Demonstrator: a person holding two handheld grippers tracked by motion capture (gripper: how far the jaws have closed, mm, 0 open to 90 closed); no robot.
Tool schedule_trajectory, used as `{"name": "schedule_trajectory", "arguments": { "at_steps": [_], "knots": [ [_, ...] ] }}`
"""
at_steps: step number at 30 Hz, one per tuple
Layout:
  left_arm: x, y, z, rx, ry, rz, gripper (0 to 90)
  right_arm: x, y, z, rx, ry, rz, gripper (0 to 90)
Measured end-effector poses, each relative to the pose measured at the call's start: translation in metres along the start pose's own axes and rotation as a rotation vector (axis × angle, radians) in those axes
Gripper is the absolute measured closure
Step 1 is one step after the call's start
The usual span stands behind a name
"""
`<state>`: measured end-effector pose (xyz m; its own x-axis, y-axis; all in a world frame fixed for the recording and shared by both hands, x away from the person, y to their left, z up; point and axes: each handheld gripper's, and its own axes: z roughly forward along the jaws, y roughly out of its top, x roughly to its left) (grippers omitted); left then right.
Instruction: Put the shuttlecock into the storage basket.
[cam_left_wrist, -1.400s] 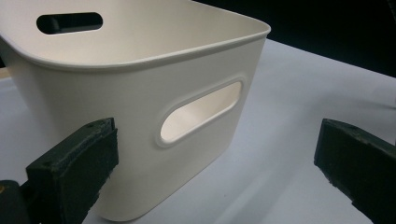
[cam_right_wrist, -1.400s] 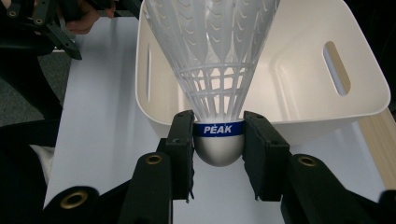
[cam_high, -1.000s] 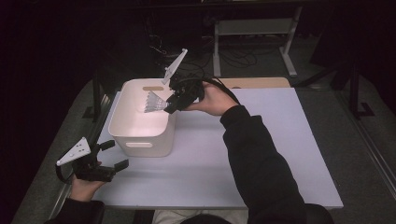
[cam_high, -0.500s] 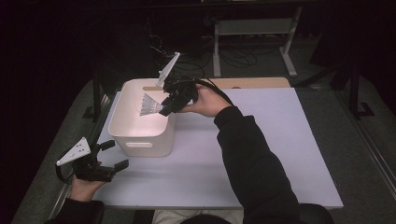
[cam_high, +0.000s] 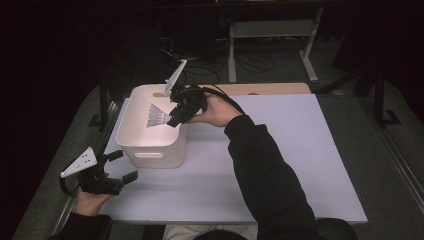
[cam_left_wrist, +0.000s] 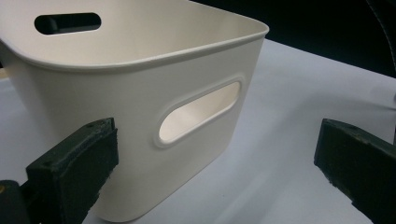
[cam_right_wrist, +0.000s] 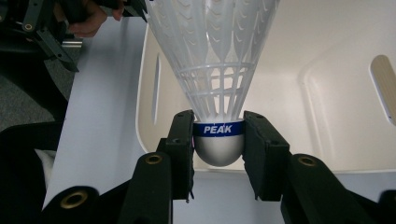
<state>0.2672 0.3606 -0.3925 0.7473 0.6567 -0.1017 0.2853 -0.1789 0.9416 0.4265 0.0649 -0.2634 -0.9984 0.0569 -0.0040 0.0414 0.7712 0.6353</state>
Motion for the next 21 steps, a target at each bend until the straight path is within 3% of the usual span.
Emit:
{"name": "schedule_trajectory", "arguments": {
  "at_steps": [21],
  "knots": [
    [0.0,0.0,0.0,-0.003,-0.002,-0.002,0.0,-0.003,-0.002,0.026,0.009,0.039,0.007,63.8]
  ]
}}
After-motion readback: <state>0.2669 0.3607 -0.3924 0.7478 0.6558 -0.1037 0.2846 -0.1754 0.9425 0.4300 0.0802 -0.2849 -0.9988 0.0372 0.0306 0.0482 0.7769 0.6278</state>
